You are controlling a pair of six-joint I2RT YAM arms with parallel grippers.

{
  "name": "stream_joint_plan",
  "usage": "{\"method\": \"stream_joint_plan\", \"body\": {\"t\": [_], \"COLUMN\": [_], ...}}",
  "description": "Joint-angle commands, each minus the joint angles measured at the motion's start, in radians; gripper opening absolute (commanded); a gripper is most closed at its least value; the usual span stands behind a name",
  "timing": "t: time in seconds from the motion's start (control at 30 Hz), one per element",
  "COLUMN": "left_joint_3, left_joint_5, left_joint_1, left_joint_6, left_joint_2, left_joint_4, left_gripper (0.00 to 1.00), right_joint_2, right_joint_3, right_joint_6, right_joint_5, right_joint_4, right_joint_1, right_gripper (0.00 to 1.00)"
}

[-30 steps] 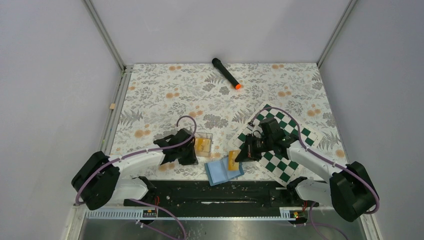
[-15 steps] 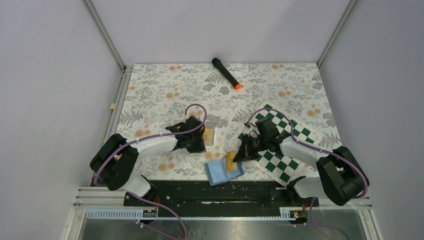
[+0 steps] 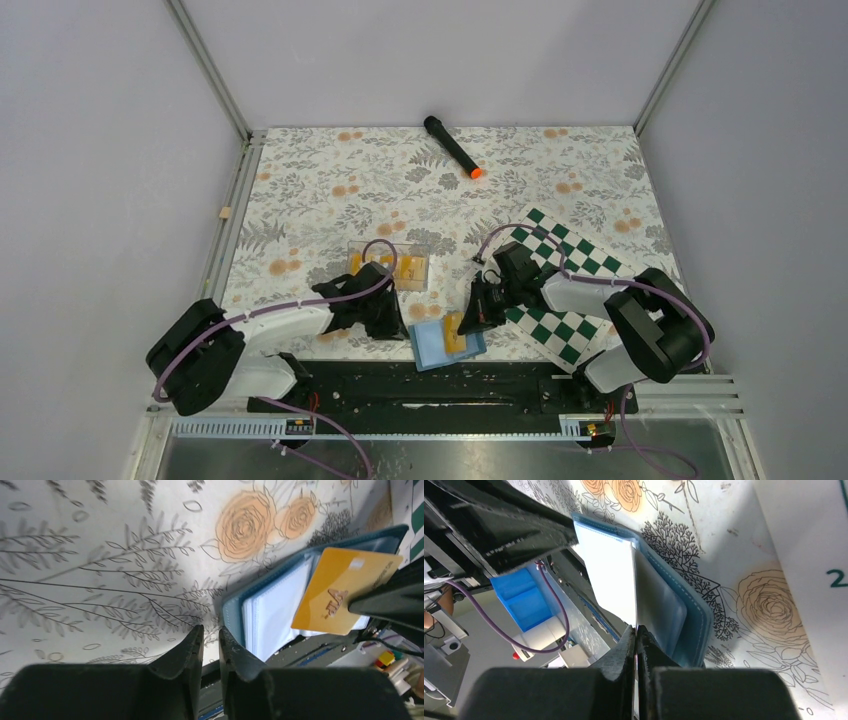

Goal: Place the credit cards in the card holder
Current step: Insert the credit card into the card holder.

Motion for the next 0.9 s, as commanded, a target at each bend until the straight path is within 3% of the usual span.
{"method": "stream_joint_plan", "body": {"t": [0.0,0.4,0.57,0.87], "left_joint_3": [-0.032,-0.028,-0.034,-0.032], "left_joint_5": [0.049,0.051,0.033,0.026], "left_joint_1": [-0.029,-0.053,-0.062,-0.063], "left_joint_6": [-0.047,-0.041,-0.044,-0.037], "left_joint_2": [0.009,0.157,0.165,0.184], "left_joint_4": [0.07,0.137,0.139,0.139], "left_gripper": [0.18,0.09,0.06,0.03], "right_joint_2": [0.0,-0.015,-0.027,-0.023], "right_joint_3": [-0.009,0.021,0.039,-0.016], "right_joint_6": [-0.01,-0.035,-0.073,0.014], "right_joint_5": [0.059,0.154,0.205,0.099], "right_joint_4": [0.047,-0.002,-0.094,-0.019], "right_joint_1": [0.007,0.007,0.005,0.006], "right_gripper": [0.0,0.0,0.0,0.0]}}
